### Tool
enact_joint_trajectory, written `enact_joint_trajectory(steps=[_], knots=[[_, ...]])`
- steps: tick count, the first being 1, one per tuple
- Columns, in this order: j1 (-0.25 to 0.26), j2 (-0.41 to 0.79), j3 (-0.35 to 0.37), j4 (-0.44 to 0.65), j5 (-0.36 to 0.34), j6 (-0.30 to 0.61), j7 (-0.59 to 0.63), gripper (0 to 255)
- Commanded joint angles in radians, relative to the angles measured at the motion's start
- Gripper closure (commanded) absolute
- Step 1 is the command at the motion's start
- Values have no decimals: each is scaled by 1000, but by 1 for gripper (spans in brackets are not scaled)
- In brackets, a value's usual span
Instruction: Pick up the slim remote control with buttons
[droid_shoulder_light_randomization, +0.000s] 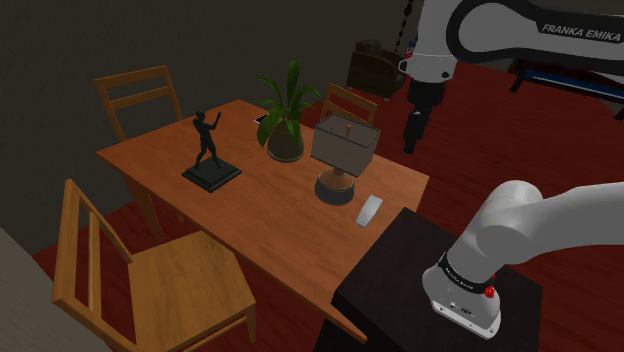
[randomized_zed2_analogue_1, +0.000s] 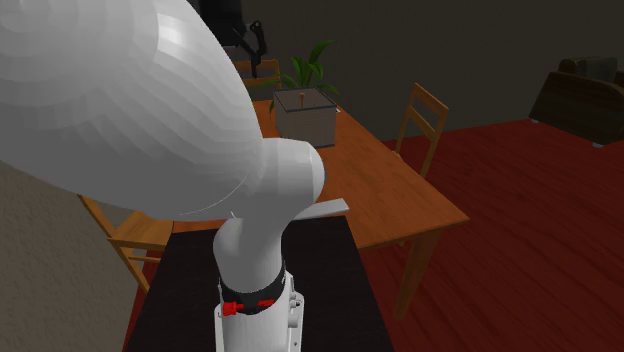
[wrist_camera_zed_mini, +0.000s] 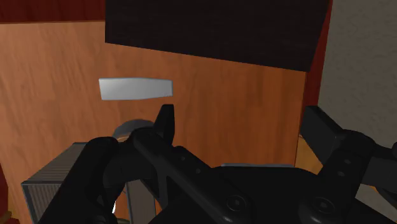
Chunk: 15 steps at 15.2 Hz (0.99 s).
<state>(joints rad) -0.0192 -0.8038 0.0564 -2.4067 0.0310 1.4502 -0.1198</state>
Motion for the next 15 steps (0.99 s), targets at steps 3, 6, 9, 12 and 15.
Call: enact_joint_trajectory(steps=[3,6,9,12,15], knots=[[-26,15,8,-53,9,76,58,0],[-66,49,21,-125,20,193,143,0],[-106,97,32,-188,30,315,227,0],[-147,158,42,-240,38,440,309,0],[-188,233,51,-283,43,570,391,0]])
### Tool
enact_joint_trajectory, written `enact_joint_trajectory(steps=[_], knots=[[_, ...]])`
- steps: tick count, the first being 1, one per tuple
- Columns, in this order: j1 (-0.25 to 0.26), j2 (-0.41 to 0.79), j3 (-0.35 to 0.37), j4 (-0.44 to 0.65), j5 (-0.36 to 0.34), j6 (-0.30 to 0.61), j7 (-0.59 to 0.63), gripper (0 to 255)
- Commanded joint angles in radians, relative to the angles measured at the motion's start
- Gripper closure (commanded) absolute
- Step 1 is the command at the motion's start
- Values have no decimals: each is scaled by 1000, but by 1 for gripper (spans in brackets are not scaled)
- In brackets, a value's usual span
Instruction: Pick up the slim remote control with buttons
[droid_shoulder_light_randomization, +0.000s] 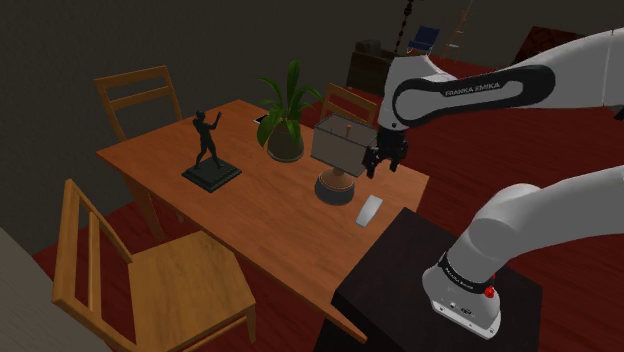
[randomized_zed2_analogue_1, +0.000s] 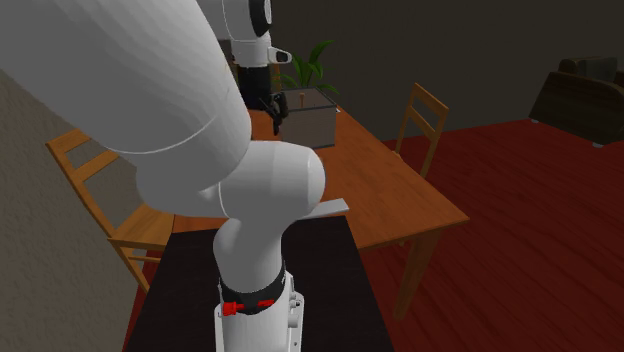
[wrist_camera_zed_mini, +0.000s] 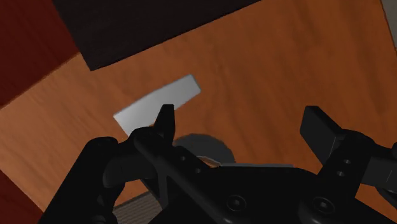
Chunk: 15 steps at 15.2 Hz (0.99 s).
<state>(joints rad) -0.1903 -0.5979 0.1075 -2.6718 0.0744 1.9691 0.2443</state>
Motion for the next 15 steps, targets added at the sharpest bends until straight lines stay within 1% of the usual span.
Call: enact_joint_trajectory(steps=[1,9,15], knots=[[-31,55,3,-29,1,95,54,0],[-144,326,12,-79,-10,451,274,0],[-223,569,-5,-66,-52,707,453,0]])
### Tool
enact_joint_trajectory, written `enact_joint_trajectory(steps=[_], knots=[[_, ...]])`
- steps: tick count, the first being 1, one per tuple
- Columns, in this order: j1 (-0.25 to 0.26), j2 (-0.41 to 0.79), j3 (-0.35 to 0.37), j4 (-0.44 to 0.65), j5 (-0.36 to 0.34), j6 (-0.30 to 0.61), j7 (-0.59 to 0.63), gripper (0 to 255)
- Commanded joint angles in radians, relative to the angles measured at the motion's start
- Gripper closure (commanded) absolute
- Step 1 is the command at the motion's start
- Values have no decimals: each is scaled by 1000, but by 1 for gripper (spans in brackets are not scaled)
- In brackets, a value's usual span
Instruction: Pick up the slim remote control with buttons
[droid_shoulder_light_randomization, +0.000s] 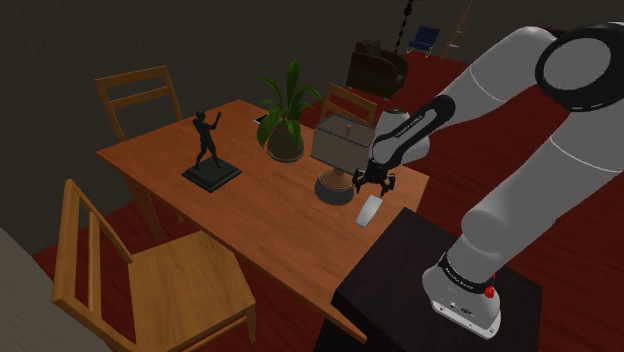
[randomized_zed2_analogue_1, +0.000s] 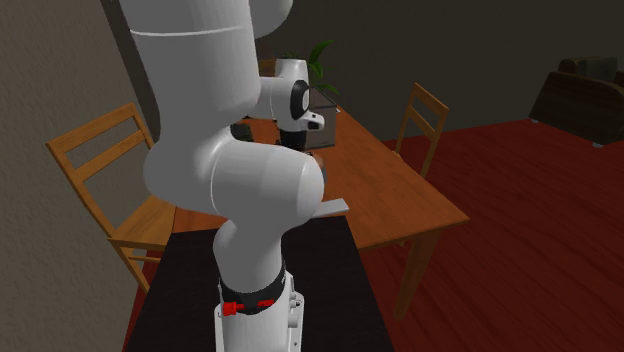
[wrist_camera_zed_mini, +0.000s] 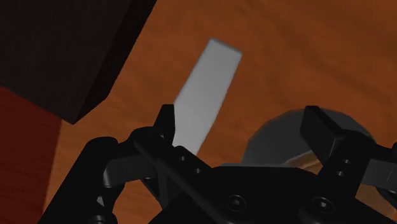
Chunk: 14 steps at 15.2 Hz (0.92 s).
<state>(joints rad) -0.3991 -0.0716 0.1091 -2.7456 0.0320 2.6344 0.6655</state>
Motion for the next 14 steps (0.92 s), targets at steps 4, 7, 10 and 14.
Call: enact_joint_trajectory(steps=[4,7,10,14], knots=[[-44,211,-48,38,-48,198,156,0],[-51,337,-89,71,-53,305,233,0],[-60,443,-115,105,-27,389,276,0],[-61,518,-114,128,-26,440,275,0]])
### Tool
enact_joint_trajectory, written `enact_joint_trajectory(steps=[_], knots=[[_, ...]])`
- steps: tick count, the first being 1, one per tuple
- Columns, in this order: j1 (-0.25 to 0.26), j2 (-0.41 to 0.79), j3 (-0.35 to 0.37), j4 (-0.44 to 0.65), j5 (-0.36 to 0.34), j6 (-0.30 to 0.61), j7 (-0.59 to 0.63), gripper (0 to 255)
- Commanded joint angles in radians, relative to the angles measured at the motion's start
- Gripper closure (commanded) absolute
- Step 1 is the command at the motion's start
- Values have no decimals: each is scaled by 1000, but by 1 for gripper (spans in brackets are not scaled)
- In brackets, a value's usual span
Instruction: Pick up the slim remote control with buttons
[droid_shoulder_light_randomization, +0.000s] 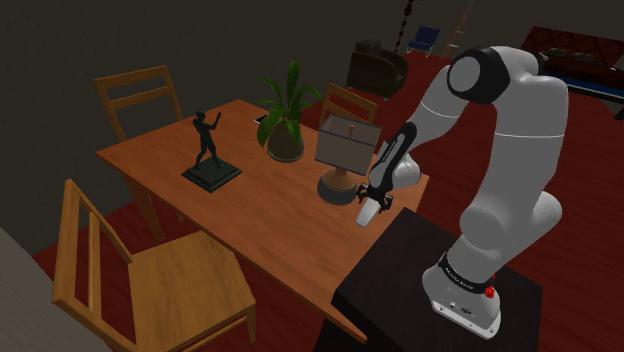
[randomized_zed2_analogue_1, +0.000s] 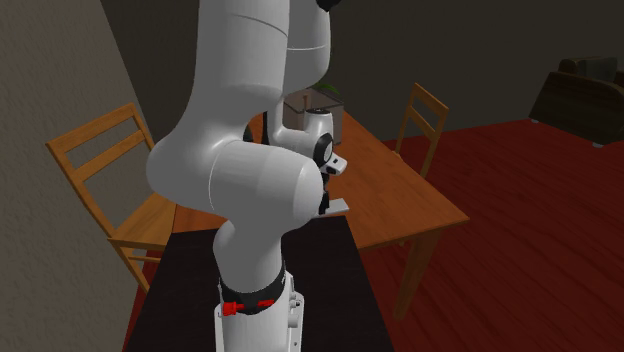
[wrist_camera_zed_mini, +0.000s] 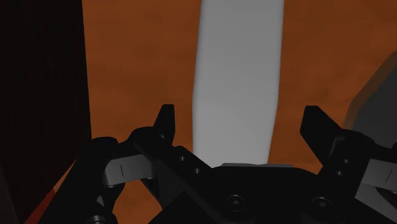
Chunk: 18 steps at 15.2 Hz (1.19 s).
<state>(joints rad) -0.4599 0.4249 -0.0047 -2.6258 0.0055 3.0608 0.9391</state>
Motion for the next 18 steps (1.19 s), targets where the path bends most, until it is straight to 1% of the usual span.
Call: enact_joint_trajectory(steps=[1,3,5,6,15,18], knots=[[0,40,0,15,1,26,1,0],[-1,77,1,28,1,49,1,0],[-1,87,1,32,1,56,1,0],[-4,85,1,31,0,55,-2,255],[-1,87,1,32,1,56,1,255],[0,32,0,12,1,21,1,255]])
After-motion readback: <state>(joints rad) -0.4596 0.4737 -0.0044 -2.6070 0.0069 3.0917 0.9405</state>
